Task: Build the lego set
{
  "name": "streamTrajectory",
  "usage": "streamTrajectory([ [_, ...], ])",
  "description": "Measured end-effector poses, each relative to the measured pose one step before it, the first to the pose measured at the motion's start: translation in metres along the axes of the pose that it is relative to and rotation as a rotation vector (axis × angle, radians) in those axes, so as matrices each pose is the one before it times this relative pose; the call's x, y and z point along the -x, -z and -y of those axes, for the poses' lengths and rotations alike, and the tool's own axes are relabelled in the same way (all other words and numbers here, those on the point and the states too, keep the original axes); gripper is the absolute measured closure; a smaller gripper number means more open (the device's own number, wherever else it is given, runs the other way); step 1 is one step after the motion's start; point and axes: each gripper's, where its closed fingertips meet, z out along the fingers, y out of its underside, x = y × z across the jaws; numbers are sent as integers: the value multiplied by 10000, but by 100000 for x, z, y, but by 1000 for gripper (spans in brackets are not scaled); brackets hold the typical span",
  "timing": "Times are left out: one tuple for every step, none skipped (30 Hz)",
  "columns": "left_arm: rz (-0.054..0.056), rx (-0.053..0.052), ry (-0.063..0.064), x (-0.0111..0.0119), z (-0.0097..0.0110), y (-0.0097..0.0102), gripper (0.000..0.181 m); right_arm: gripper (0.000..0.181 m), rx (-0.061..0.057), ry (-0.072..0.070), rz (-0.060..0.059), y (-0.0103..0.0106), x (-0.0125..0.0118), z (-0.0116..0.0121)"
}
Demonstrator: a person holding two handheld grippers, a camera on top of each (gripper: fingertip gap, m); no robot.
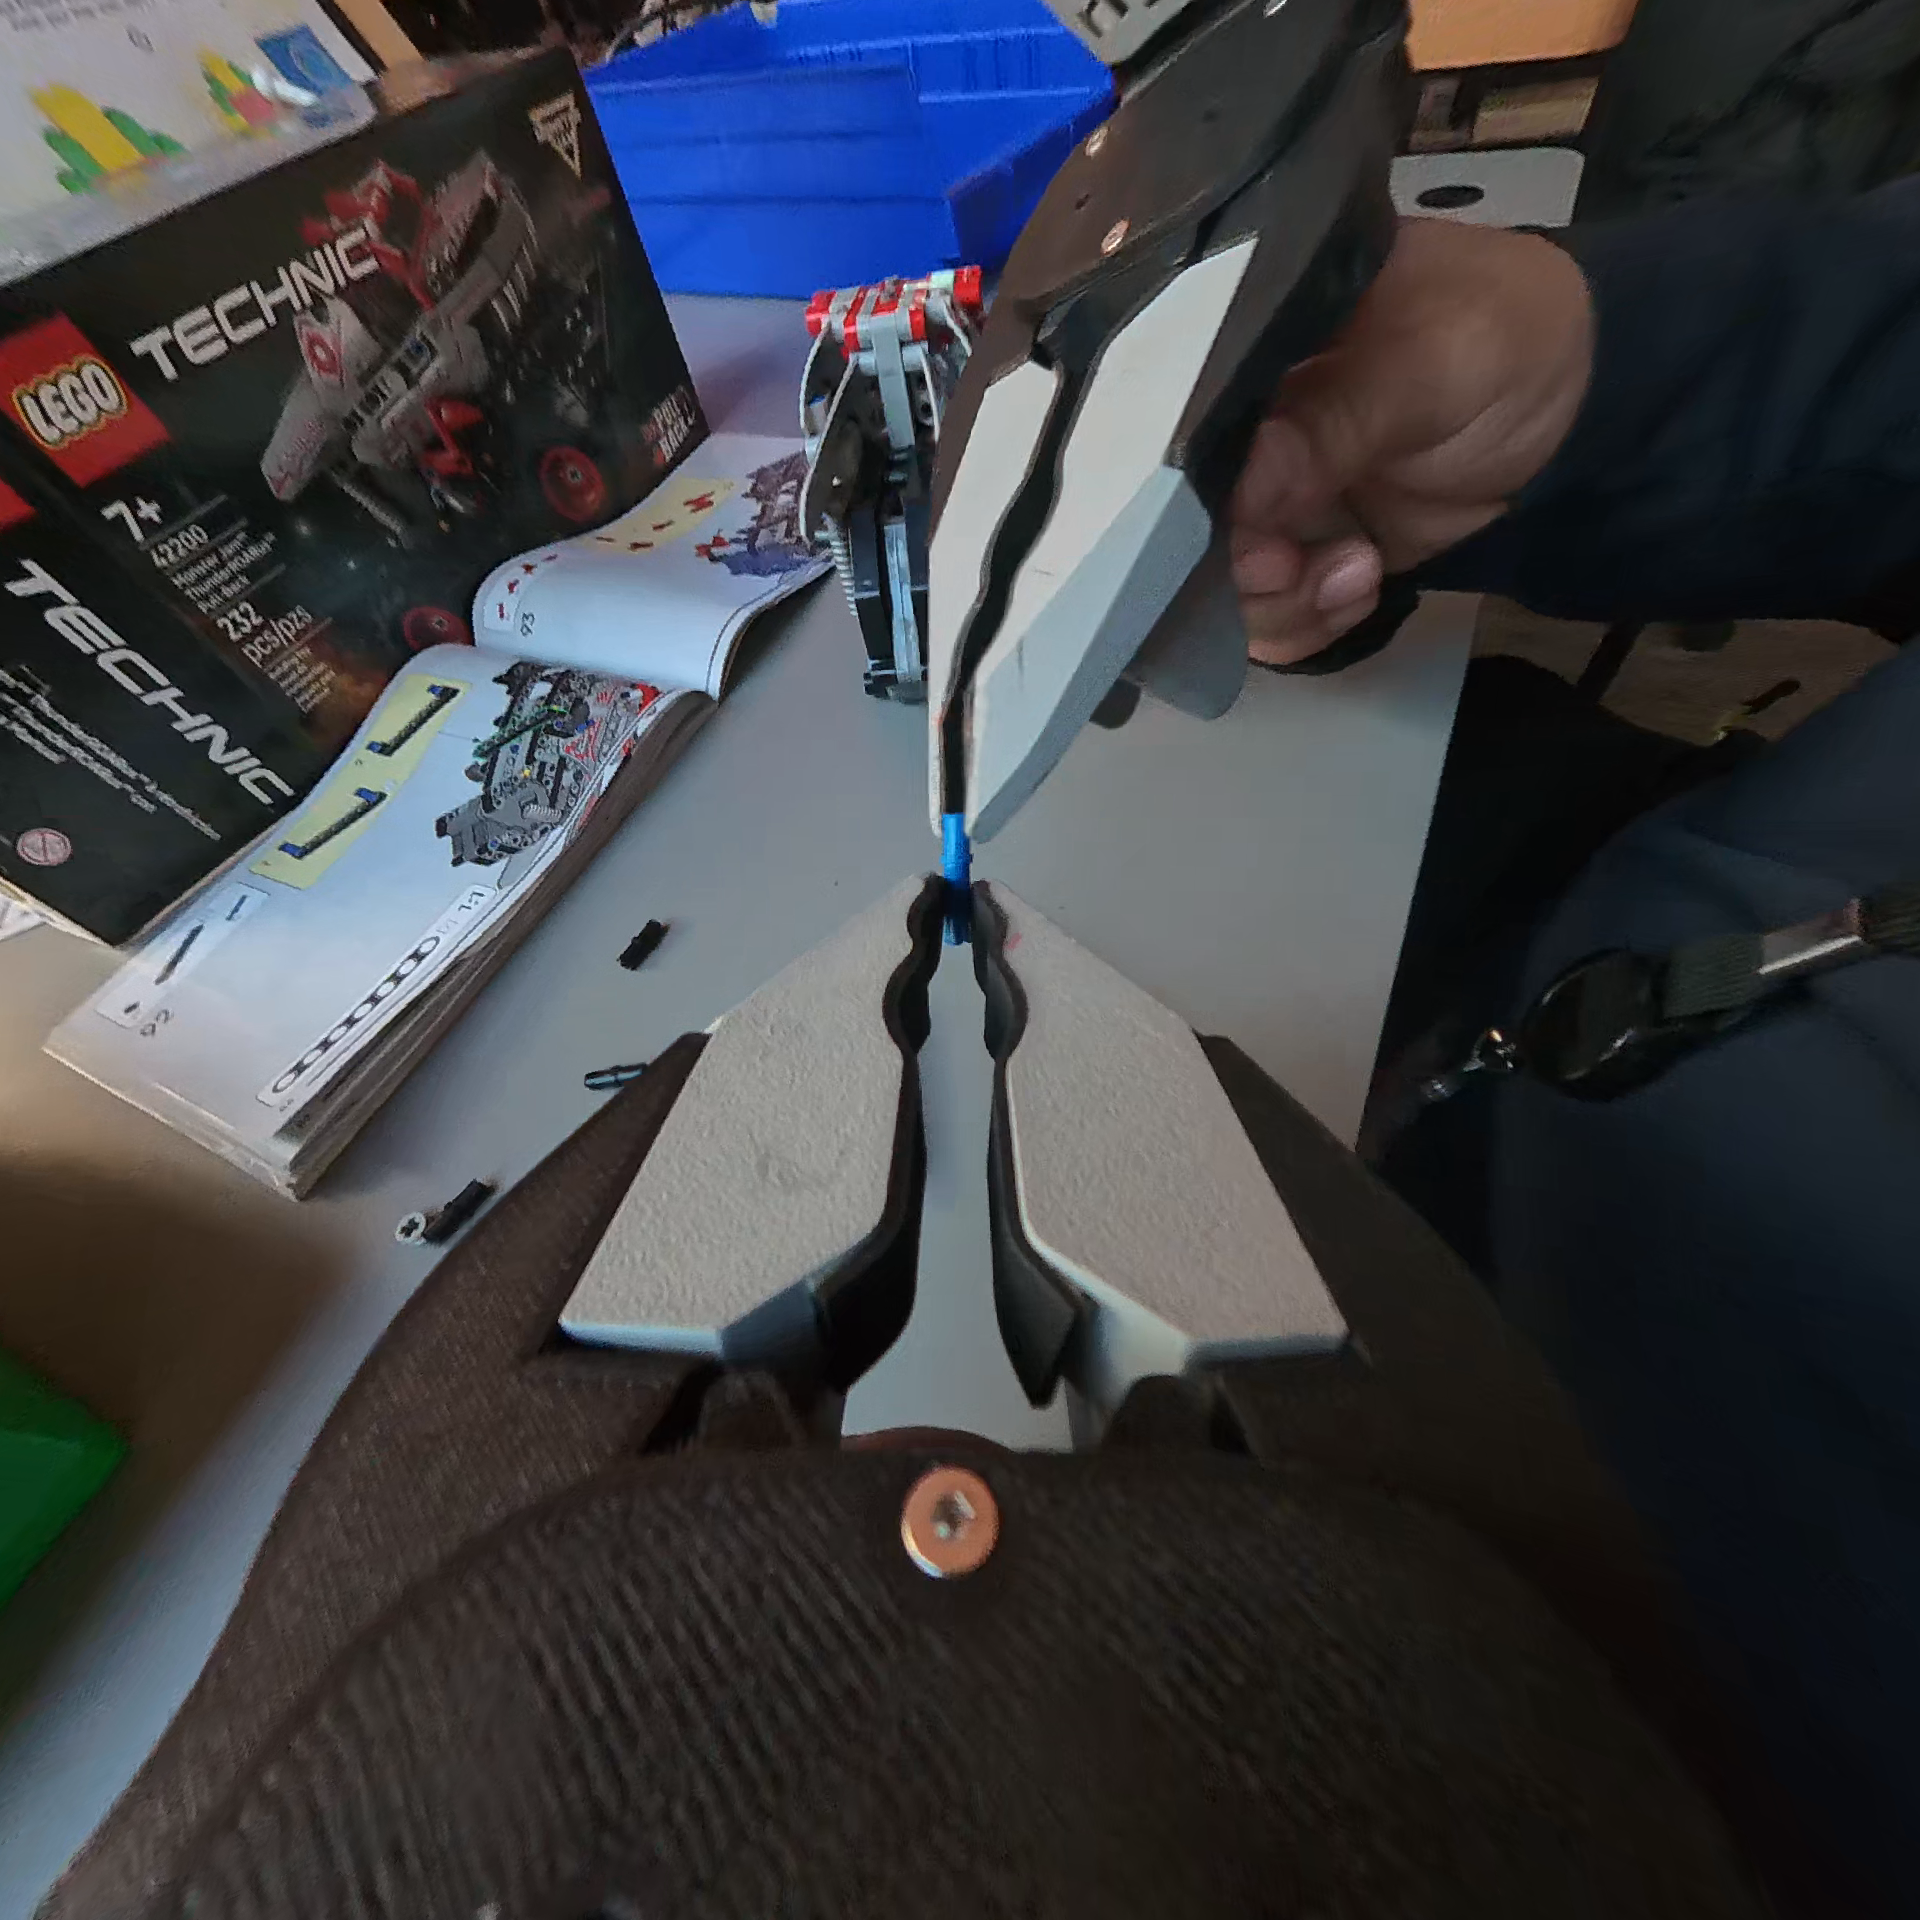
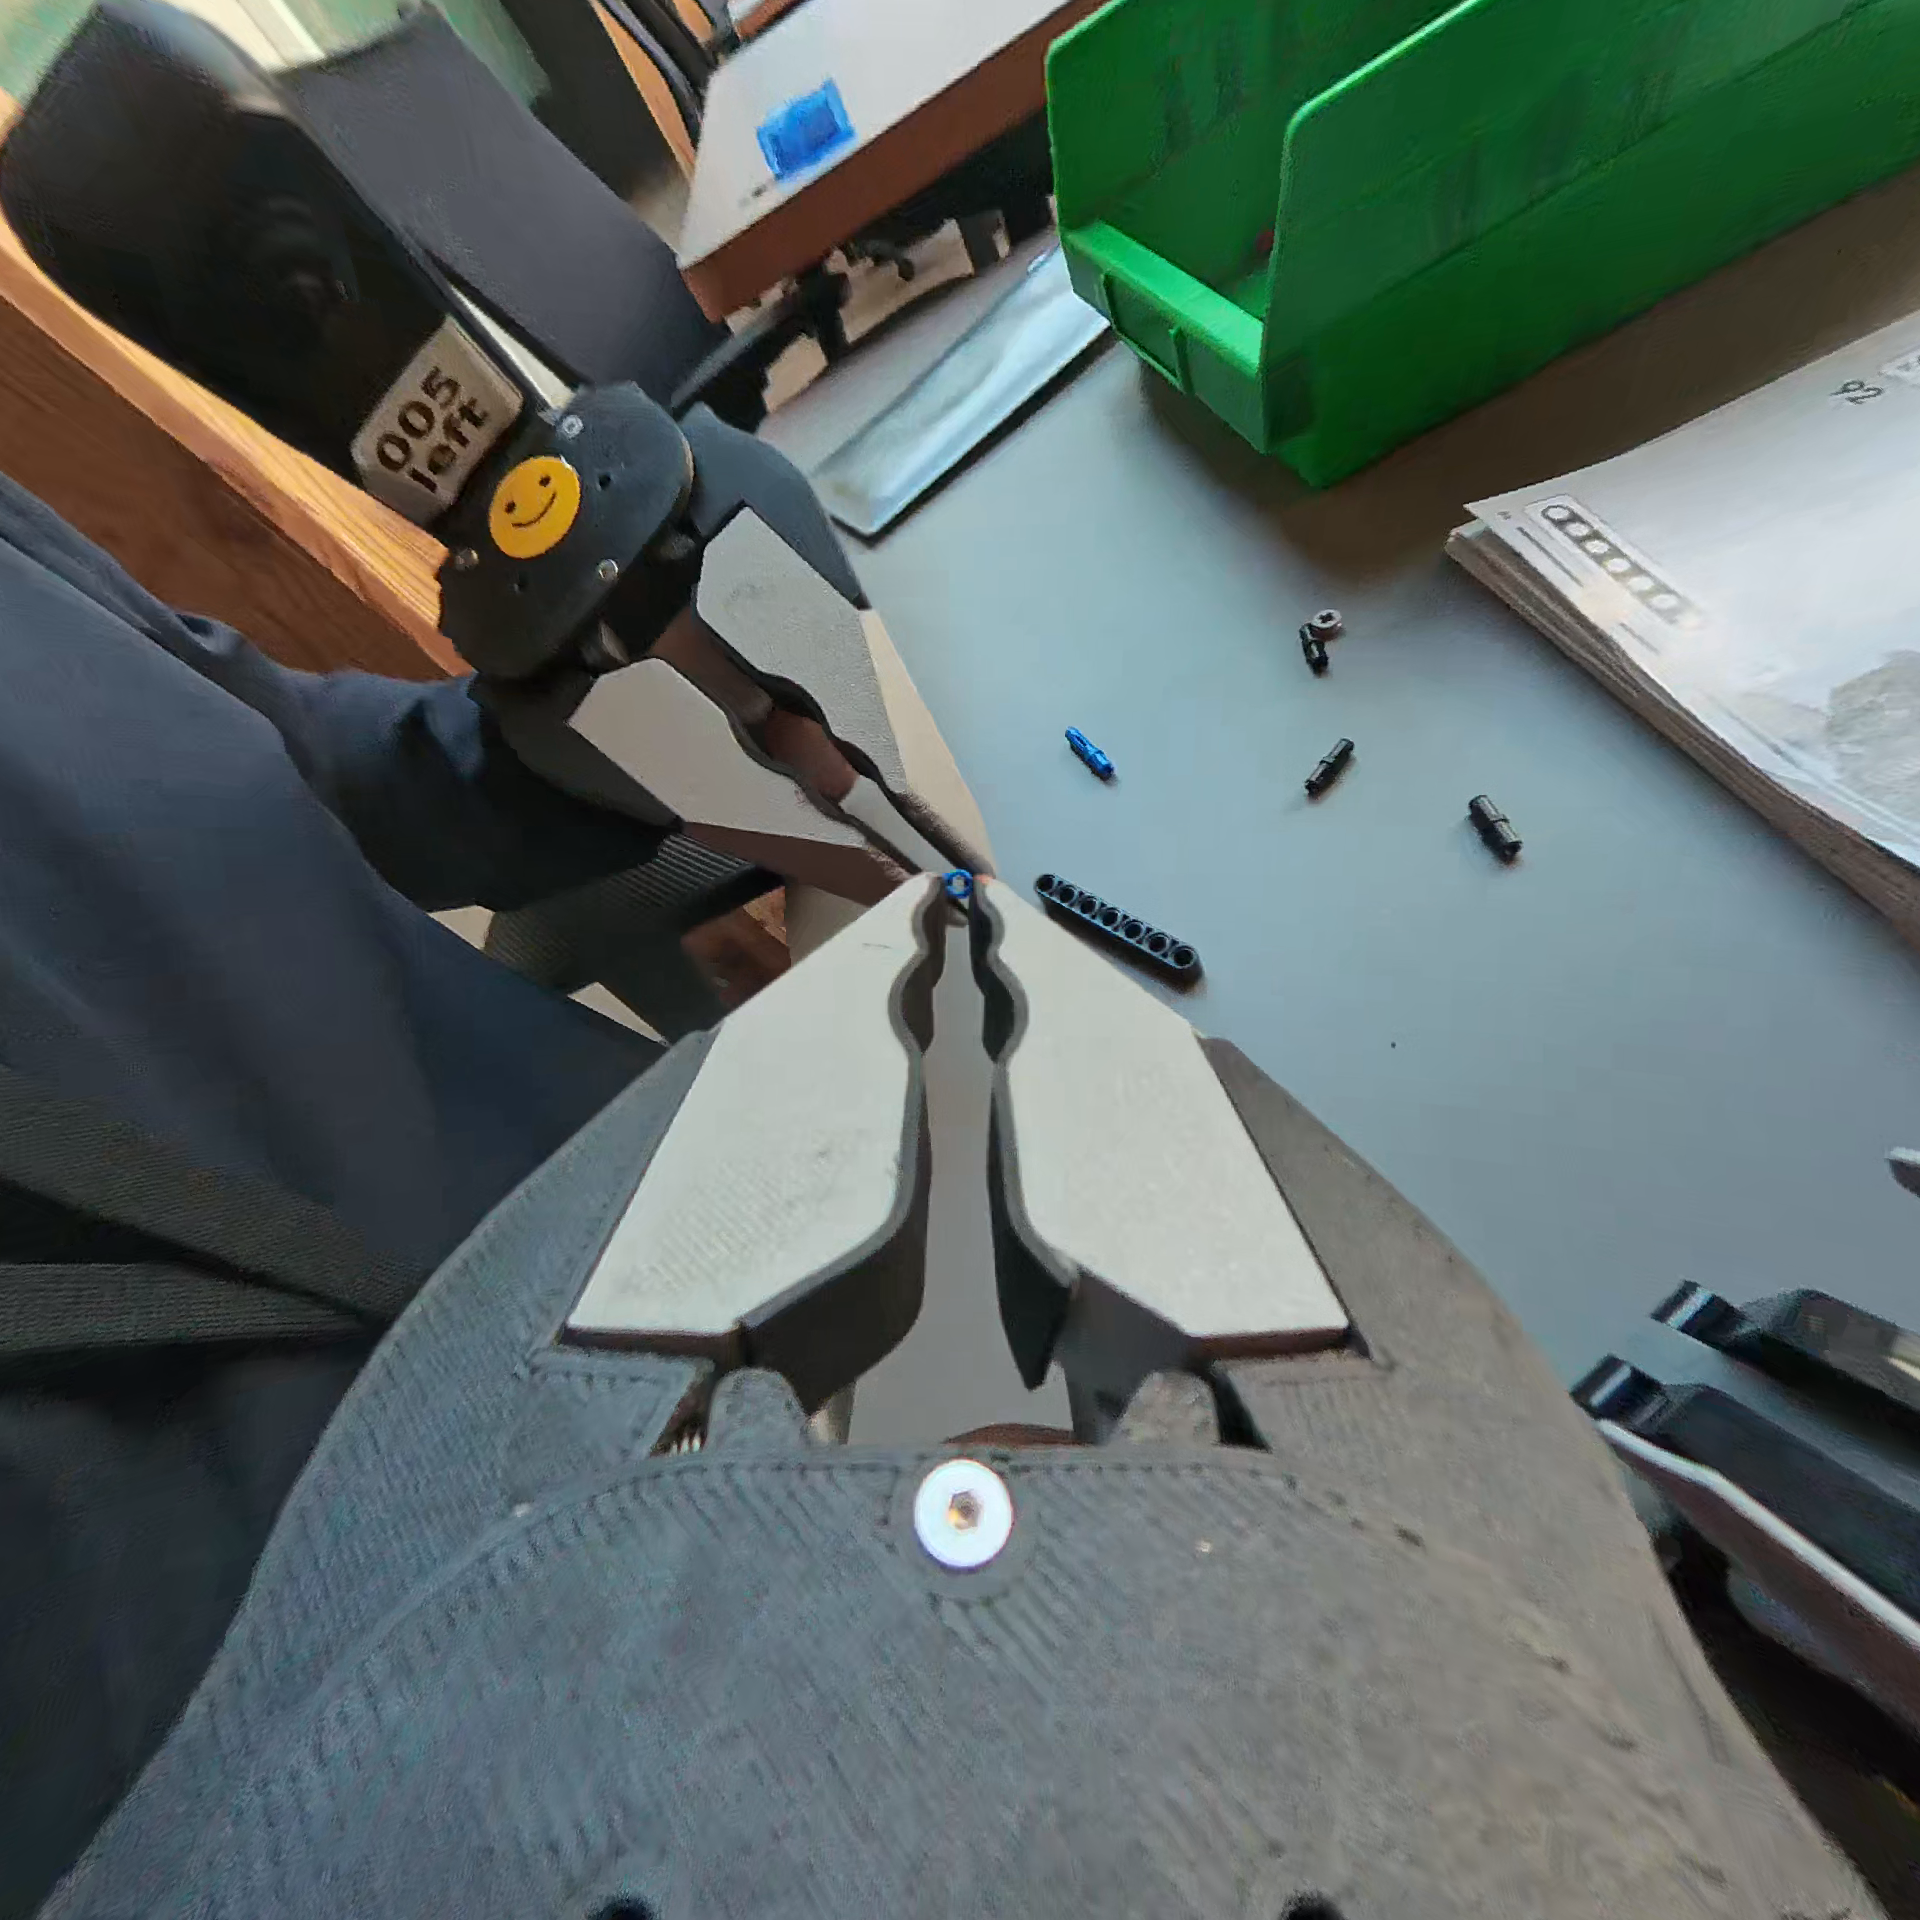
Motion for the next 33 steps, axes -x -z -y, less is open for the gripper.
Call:
streamTrajectory([
  [96, -64, -94, 86, 115, 67, 180, 180, -67, -102, 103, 7, 109, 140],
  [29, -22, -68, 27, 47, 23, 180, 180, -8, -31, 17, 0, 34, 63],
  [-26, -10, -24, -8, 5, -17, 180, 180, 11, -5, -4, -12, 21, 53],
  [3, -47, -14, 44, 33, -21, 180, 180, -7, -38, -4, -22, 31, 71],
  [-1, -64, -23, 26, 44, -21, 180, 180, -34, -52, 14, -25, 23, 91],
  [4, -12, 1, 32, -13, -53, 180, 179, -17, -51, 17, -33, 32, 47],
  [16, 9, -8, 20, -38, -62, 180, 179, -9, -47, -5, -27, -5, 14],
  [47, 12, -57, 21, -15, -37, 180, 179, -7, -24, -18, -28, -15, 11],
  [67, -6, -109, 30, -2, -18, 179, 179, -20, 5, -34, -9, -23, 21],
  [69, 24, -111, 33, -18, -1, 179, 179, -2, 18, -29, -6, -5, 2],
  [116, 26, -106, 108, -4, 13, 179, 179, -22, 25, -54, 7, -49, 22],
  [124, 7, -66, 132, 23, 6, 179, 180, -53, 14, -58, 23, -77, 91],
  [102, -29, -11, 116, 84, 4, 179, 180, -87, -4, -25, 59, -66, 117],
  [27, -74, 14, 33, 164, 14, 180, 180, -100, -23, 43, 86, 33, 140],
  [4, -76, 17, 13, 171, 51, 180, 179, -81, -40, 53, 91, 42, 127],
  [6, -50, 15, 11, 120, 28, 180, 177, -67, 6, -8, 107, -4, 103],
  [-17, -4, 3, -39, 45, 16, 180, 177, -47, 86, -32, 105, 11, 73],
  [3, -4, -26, -34, 13, 13, 180, 176, -26, 96, -38, 97, 17, 53],
  [22, -31, -42, -14, 41, 6, 180, 174, 1, 75, -2, 59, 60, 12],
  [-15, -33, -13, -54, 37, 3, 180, 173, 31, 34, 5, 14, 60, -21],
  [-22, -5, 13, -36, 4, -25, 180, 173, 19, 20, -7, 0, 24, 1],
  [24, 16, 4, 36, -40, -35, 179, 173, -6, 25, -4, -10, 29, 30],
  [17, -12, -17, 24, 11, -14, 179, 174, 5, 17, -11, -29, 15, 6],
  [-2, -15, -4, -6, 34, -10, 180, 177, 13, 20, -30, -30, -35, -14],
  [64, 10, 1, 79, 13, 0, 179, 181, 24, 25, -16, -33, -28, -34],
  [24, 18, -30, 12, -6, -8, 179, 181, 16, -1, 17, -26, 38, -4],
  [-28, 18, -18, -81, -12, -13, 179, 180, 6, 11, 24, -18, 61, -6],
  [-42, 32, -23, -108, -37, -9, 179, 177, 2, 4, 17, -23, 36, -25],
  [-1, 71, -47, -58, -108, -39, 179, 176, 37, -11, 11, -46, 25, -73],
  [2, 120, -80, -61, -185, -72, 179, 174, 70, 4, -19, -62, -23, -131],
  [26, 137, -111, -44, -181, -90, 179, 173, 92, 56, -56, -69, -39, -165],
  [57, 86, -136, -12, -95, -77, 179, 173, 127, 133, -105, -71, -52, -206],
  [31, 62, -114, -41, -21, -39, 180, 177, 124, 206, -237, -70, -185, -182],
])
